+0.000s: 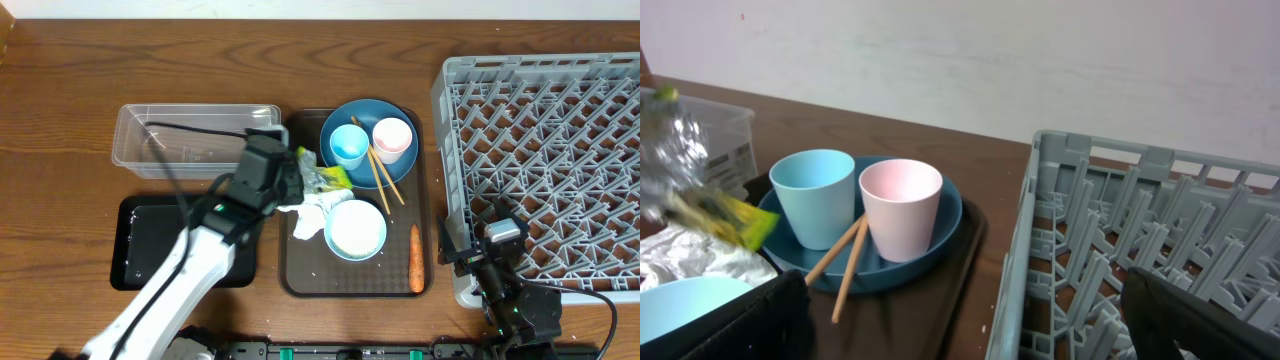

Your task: Sort waste into correct bins and load items into the dishwasher rack

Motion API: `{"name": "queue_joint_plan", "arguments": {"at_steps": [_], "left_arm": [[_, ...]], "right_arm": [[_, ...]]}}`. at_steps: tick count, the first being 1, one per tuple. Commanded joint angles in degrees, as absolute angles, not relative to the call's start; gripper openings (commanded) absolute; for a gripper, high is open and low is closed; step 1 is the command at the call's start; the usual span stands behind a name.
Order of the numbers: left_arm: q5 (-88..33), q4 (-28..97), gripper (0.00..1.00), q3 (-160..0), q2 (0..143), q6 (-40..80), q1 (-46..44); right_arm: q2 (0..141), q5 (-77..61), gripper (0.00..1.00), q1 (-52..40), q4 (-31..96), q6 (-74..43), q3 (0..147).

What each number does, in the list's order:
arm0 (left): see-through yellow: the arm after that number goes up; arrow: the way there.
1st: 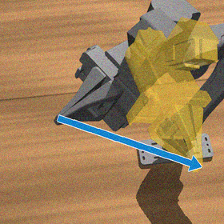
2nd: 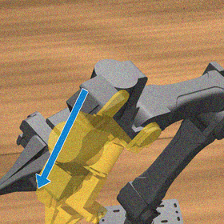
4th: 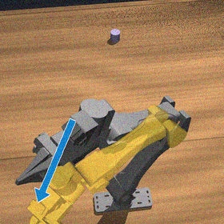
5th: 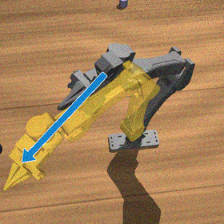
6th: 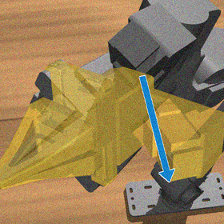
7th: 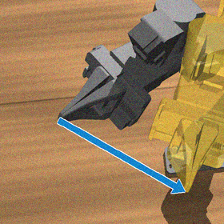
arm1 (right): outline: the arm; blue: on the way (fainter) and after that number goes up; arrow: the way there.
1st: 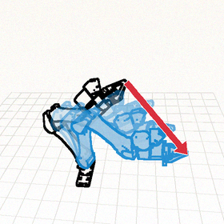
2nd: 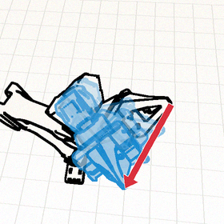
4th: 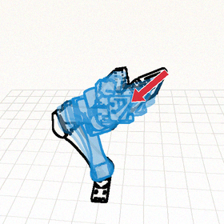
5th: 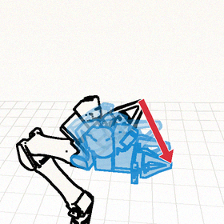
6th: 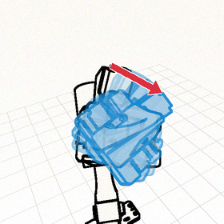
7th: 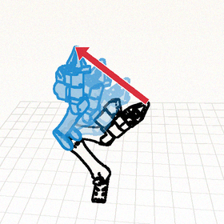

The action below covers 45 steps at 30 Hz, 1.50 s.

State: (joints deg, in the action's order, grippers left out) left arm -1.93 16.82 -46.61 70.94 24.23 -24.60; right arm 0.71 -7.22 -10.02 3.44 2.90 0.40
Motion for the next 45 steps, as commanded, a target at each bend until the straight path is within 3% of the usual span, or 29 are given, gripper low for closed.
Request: {"name": "queue_joint_plan", "arguments": {"at_steps": [1,10,15,16,19,22,30,40,45], "left_arm": [[-1.0,17.0,0.06,-46.8,65.1,26.5,-22.5],[-0.7,17.0,0.06,-46.8,59.0,28.0,-10.4],[-9.8,19.4,0.09,-46.8,60.7,26.5,-8.1],[-11.2,20.1,0.15,-46.8,61.1,26.0,-8.1],[-12.7,23.8,0.52,-46.8,62.2,23.7,-8.2],[-13.0,28.0,0.64,-46.8,63.8,22.7,-8.2],[-17.4,28.4,0.64,-46.8,70.7,12.2,-8.2],[-17.6,25.6,0.64,-46.8,78.0,12.3,-10.7],[-17.5,23.6,0.54,-46.8,78.0,12.3,-13.7]], "right_arm": [[0.4,-7.3,0.99,-9.7,3.7,2.2,0.3],[0.4,-7.3,0.99,-9.7,3.7,2.2,0.3],[0.4,-7.3,0.99,-9.7,3.7,2.2,0.3],[0.4,-7.3,0.99,-9.7,3.7,2.2,0.3],[0.4,-7.3,0.99,-9.7,3.7,2.2,0.3],[0.4,-7.3,0.99,-9.7,3.7,2.2,0.3],[0.4,-7.3,0.99,-9.7,3.7,2.2,0.3],[0.4,-7.3,0.99,-9.7,3.7,2.2,0.3],[0.4,-7.3,0.99,-9.7,3.7,2.2,0.3]]}}
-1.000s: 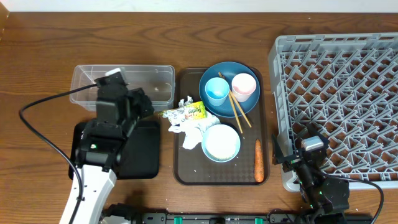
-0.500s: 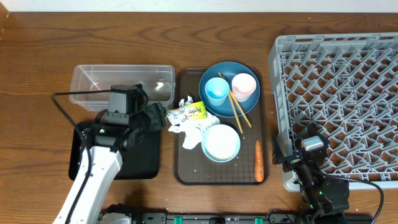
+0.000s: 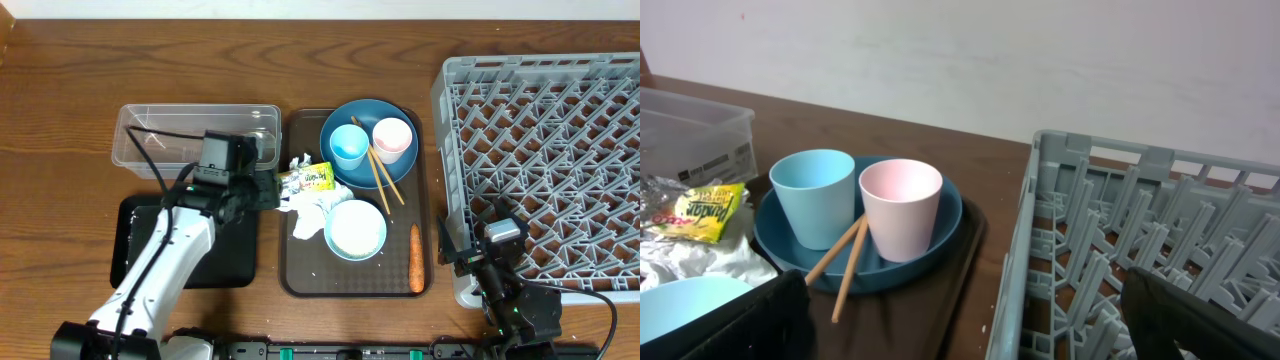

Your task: Sort waste into correct bins and load items into the dishwasher rack

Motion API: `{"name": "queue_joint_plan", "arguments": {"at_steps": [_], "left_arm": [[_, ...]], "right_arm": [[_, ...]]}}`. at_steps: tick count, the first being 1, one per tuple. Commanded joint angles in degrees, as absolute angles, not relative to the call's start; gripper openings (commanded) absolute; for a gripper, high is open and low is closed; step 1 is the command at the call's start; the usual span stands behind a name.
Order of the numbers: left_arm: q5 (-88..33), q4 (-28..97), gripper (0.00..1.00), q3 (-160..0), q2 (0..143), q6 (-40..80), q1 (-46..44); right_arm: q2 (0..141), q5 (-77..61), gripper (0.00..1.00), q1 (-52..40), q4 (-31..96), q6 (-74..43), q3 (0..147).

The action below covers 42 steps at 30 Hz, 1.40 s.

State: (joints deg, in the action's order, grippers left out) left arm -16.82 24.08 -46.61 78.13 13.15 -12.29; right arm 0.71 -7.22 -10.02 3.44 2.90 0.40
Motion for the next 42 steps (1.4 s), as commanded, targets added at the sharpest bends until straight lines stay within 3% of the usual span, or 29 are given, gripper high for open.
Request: {"name": "queue_joint_plan", "arguments": {"at_steps": [1,9,13,15,22,26,36,42], "left_arm": [[-17.5,23.5,0.54,-46.8,78.0,12.3,-14.2],[-12.8,22.9,0.50,-46.8,78.2,12.3,-16.8],[-12.4,22.7,0.36,-46.8,78.2,12.3,-16.8],[-12.4,22.7,0.34,-46.8,78.2,12.3,-16.8],[-12.9,23.6,0.34,-46.9,77.0,12.8,-16.8],[-12.8,26.6,0.44,-46.9,73.7,15.1,-16.8],[-11.2,30.6,0.62,-46.8,69.5,51.6,-21.3],[8.0,28.7,0.65,-46.8,72.6,73.5,-30.4]], "right_arm": [[0.4,-7.3,0.99,-9.7,3.7,2.2,0.3],[0.4,-7.3,0.99,-9.7,3.7,2.2,0.3],[0.4,-7.3,0.99,-9.7,3.7,2.2,0.3],[0.4,-7.3,0.99,-9.7,3.7,2.2,0.3],[0.4,-7.3,0.99,-9.7,3.7,2.2,0.3],[0.4,-7.3,0.99,-9.7,3.7,2.2,0.3],[0.4,-7.3,0.99,-9.7,3.7,2.2,0.3],[0.4,-7.3,0.99,-9.7,3.7,2.2,0.3]]}}
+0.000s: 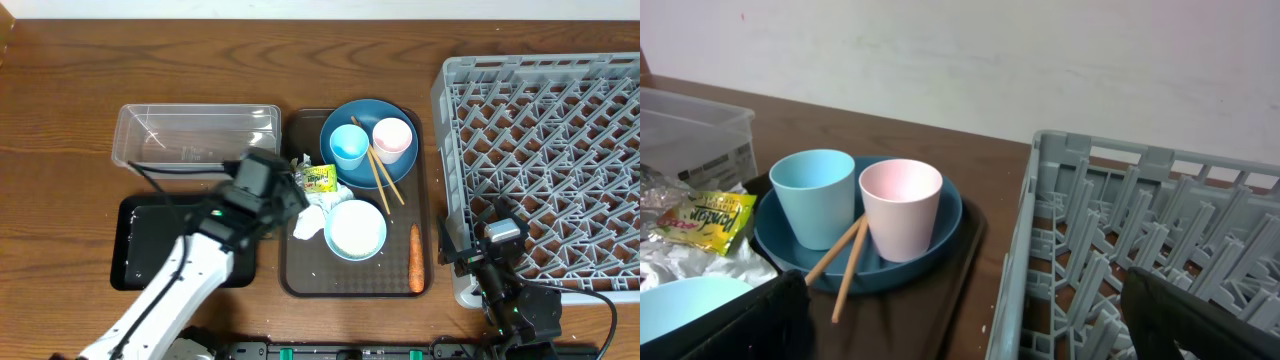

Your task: Sort waste into correct bins and load items into the dishwasher rack

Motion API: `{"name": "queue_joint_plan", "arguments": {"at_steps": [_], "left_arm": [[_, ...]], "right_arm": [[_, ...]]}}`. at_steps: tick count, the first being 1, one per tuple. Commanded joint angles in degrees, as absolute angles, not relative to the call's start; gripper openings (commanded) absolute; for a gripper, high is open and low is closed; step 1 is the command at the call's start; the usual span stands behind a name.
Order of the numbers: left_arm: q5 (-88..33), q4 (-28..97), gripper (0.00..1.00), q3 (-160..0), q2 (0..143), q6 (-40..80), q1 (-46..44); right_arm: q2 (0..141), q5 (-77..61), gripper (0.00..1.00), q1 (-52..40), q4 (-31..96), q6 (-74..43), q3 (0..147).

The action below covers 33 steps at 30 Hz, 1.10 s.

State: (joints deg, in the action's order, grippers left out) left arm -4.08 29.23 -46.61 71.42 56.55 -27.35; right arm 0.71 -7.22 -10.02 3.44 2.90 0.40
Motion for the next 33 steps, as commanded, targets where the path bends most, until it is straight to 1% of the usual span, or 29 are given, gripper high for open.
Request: {"name": "queue_joint_plan", "arguments": {"at_steps": [1,7,11,16,21,27,28,30,32,33], "left_arm": [[10.3,27.6,0.66,-46.8,73.1,76.1,-31.8],[17.8,17.7,0.67,-46.8,76.5,77.0,-35.6],[17.9,15.4,0.69,-46.8,80.8,78.4,-35.6],[23.7,13.2,0.69,-46.8,84.2,78.3,-35.1],[24.8,11.3,0.56,-46.8,84.2,78.1,-35.1],[24.9,11.2,0.50,-46.8,86.9,78.1,-35.1],[24.9,11.0,0.47,-46.8,87.5,78.1,-35.1],[24.9,10.8,0.31,-46.8,88.1,78.1,-35.1],[24.9,10.7,0.08,-46.8,88.0,78.1,-35.1],[24.8,10.7,0.06,-46.8,87.8,78.1,-35.1]], "right_arm": [[0.4,-7.3,0.99,-9.7,3.7,2.2,0.3],[0.4,-7.3,0.99,-9.7,3.7,2.2,0.3],[0.4,-7.3,0.99,-9.7,3.7,2.2,0.3],[0.4,-7.3,0.99,-9.7,3.7,2.2,0.3],[0.4,-7.3,0.99,-9.7,3.7,2.2,0.3],[0.4,-7.3,0.99,-9.7,3.7,2.2,0.3],[0.4,-7.3,0.99,-9.7,3.7,2.2,0.3],[0.4,-7.3,0.99,-9.7,3.7,2.2,0.3],[0.4,-7.3,0.99,-9.7,3.7,2.2,0.3],[0.4,-7.3,0.99,-9.7,3.7,2.2,0.3]]}}
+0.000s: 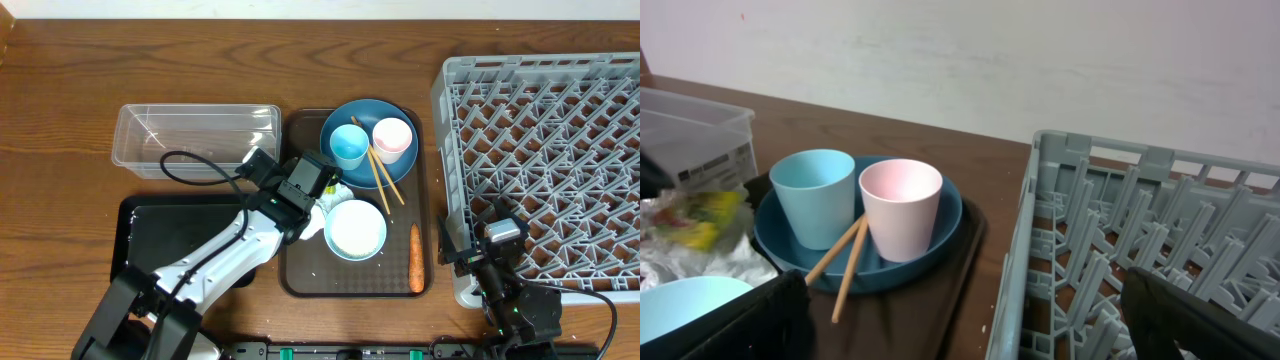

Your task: Sort waste into correct bins and load items into the dishwasher rack

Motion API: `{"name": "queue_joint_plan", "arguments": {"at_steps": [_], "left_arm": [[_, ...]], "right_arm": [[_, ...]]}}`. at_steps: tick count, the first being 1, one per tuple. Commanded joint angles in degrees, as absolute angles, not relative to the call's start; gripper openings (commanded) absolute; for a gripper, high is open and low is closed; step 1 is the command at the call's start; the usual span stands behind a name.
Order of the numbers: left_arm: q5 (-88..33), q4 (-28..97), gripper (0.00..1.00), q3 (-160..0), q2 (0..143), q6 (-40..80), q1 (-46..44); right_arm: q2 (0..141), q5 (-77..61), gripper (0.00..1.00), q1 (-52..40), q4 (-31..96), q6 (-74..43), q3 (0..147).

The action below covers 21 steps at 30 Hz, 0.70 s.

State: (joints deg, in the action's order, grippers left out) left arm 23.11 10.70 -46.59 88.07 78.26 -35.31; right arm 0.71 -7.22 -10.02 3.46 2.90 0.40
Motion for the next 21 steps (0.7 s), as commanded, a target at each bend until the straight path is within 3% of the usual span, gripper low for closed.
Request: {"name": "queue_joint_plan", "arguments": {"at_steps": [1,13,21], "left_arm": [[24.5,10.8,0.06,-46.8,87.4,78.1,-35.1],[17.1,18.5,0.06,-46.8,66.3,73.5,-35.1],[23.1,19.2,0.06,-46.8,55.9,58.3,-30.6]], "right_arm": [[0.4,-7.3,0.99,-9.7,3.7,2.2,0.3],[0.4,-7.3,0.99,-9.7,3.7,2.2,0.3],[0.4,-7.3,0.99,-9.7,3.7,2.2,0.3]]}}
